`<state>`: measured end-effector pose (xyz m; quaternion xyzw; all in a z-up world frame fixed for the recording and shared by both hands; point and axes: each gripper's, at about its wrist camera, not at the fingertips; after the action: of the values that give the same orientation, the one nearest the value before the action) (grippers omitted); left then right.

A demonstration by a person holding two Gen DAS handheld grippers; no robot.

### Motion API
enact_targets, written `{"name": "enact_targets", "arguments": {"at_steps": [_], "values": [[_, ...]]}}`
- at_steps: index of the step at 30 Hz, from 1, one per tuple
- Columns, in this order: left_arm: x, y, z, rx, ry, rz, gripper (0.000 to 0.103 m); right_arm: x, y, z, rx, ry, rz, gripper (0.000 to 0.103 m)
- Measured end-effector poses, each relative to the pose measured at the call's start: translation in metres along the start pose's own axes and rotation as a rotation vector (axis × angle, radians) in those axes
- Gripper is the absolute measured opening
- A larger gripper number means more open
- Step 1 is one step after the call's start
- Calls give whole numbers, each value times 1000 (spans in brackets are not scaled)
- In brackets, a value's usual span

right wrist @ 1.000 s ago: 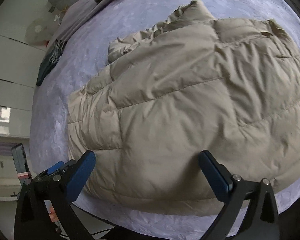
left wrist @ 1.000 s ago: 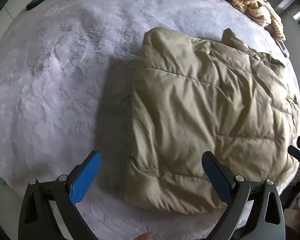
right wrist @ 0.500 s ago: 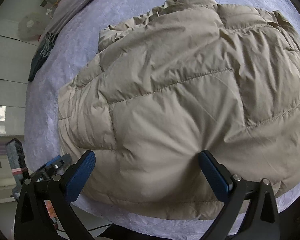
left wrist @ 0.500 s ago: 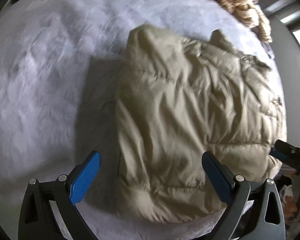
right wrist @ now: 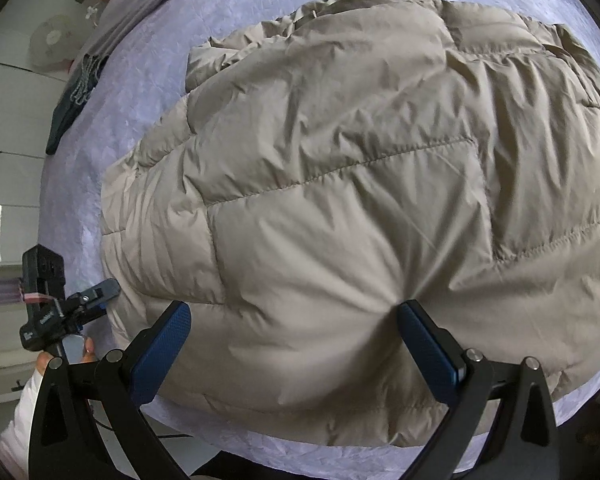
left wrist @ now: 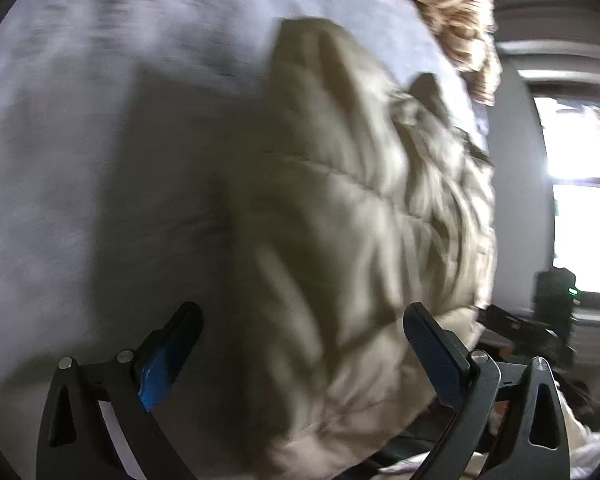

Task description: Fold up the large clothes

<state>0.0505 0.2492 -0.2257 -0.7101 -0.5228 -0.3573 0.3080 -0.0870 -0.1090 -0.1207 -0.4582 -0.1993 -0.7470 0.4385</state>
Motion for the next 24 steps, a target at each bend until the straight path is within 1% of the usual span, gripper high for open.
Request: {"name": "enact_targets", "arguments": {"at_steps": [2,3,6,8,11,13,16,17,18,19,21,24], "values": [[-12,7,-15,-51,-45,22,101,-2,0,1,10,-6,7,103],[-20,12,-21,-80,-54,40,101,-3,0,2,11,-9,7,103],[-41,24,-32,-137,-46,88,101,-6,2,3,17,-20,9,103],[-50,29,-35,-146,-67,107,101,-9,1,5,19,-27,12,103],[-53,33,-34,-125,-106,116,101,-11,2,8,22,-34,12,103],[-54,35,-38,-123,-109,115,101,-12,3,9,21,-37,11,103],[-53,30,-50,-146,-107,107,100,-14,2,11,17,-39,10,103],[-52,29,-56,-159,-112,104,93,-14,3,11,16,-39,10,103],[-48,26,-63,-180,-115,96,83,-15,3,12,15,-39,9,103],[-45,24,-66,-195,-115,90,79,-15,4,12,13,-38,9,103],[-37,21,-73,-220,-121,73,67,-14,6,11,9,-34,6,103],[-23,17,-77,-212,-144,53,63,-13,8,9,8,-29,5,103]]}}
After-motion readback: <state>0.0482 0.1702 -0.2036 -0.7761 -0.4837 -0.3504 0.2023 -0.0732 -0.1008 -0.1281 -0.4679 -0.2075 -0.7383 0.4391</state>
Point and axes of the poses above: each gripper's, at about its wrist camera, not at the fingertips, and x roughly against the way its jaws point, z to its left, y to its top, and after that the axes turned 11 degrees about y, right-handed
